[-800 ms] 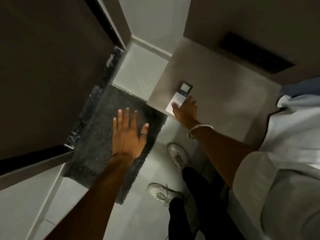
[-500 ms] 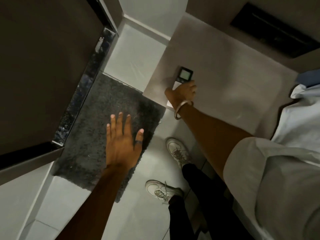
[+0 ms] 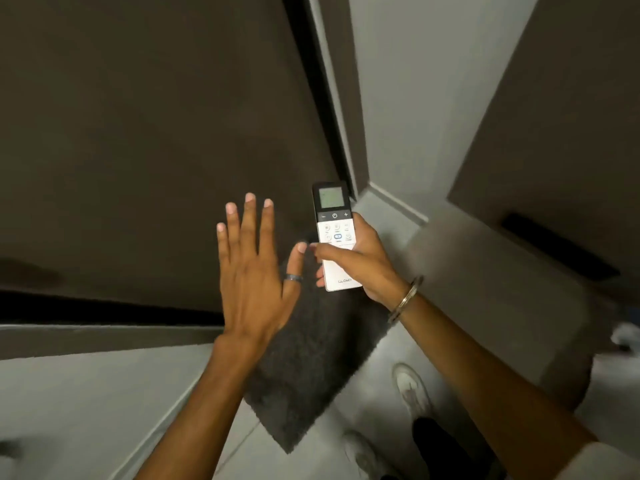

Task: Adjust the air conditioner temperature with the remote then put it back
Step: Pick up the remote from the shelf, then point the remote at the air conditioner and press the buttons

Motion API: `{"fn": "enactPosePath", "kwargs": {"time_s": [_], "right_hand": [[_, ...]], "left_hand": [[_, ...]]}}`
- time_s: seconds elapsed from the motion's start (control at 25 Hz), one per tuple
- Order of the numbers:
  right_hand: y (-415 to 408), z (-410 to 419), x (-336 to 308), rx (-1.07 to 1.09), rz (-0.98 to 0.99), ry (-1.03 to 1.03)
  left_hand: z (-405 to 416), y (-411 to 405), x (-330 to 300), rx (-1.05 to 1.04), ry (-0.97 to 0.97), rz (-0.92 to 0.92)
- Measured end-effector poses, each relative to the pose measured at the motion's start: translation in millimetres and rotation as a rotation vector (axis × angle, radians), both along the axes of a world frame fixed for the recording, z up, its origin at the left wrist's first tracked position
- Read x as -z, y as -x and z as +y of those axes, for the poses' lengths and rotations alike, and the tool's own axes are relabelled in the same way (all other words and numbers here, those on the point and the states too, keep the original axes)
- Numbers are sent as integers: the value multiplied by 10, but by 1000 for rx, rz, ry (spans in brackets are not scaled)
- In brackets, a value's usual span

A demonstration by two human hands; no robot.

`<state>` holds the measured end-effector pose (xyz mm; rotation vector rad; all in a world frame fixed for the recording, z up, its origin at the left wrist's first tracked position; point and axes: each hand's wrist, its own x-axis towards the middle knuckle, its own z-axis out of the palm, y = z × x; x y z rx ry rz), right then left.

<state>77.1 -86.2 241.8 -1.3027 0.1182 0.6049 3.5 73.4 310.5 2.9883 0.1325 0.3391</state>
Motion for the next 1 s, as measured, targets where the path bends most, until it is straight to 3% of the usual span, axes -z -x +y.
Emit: {"fn": "enactPosePath", "kwargs": {"time_s": [0.08, 0.28, 0.48, 0.8, 1.0], "right_hand": [[-55, 210, -1045, -87, -146, -138], [193, 518, -3233, -209, -547, -256], [667, 716, -4646, -262, -866, -349], [1279, 969, -5761, -319, -1131, -399], [1401, 1017, -5914, -322, -1072, -458]], "left_hand": [[228, 101, -896, -48, -72, -176], [736, 564, -2799, -160, -273, -551], [1121, 1101, -4085, -263, -397, -857], [1443, 1589, -5039, -345, -497, -1107], [1443, 1702, -5259, -371, -516, -1147]]}}
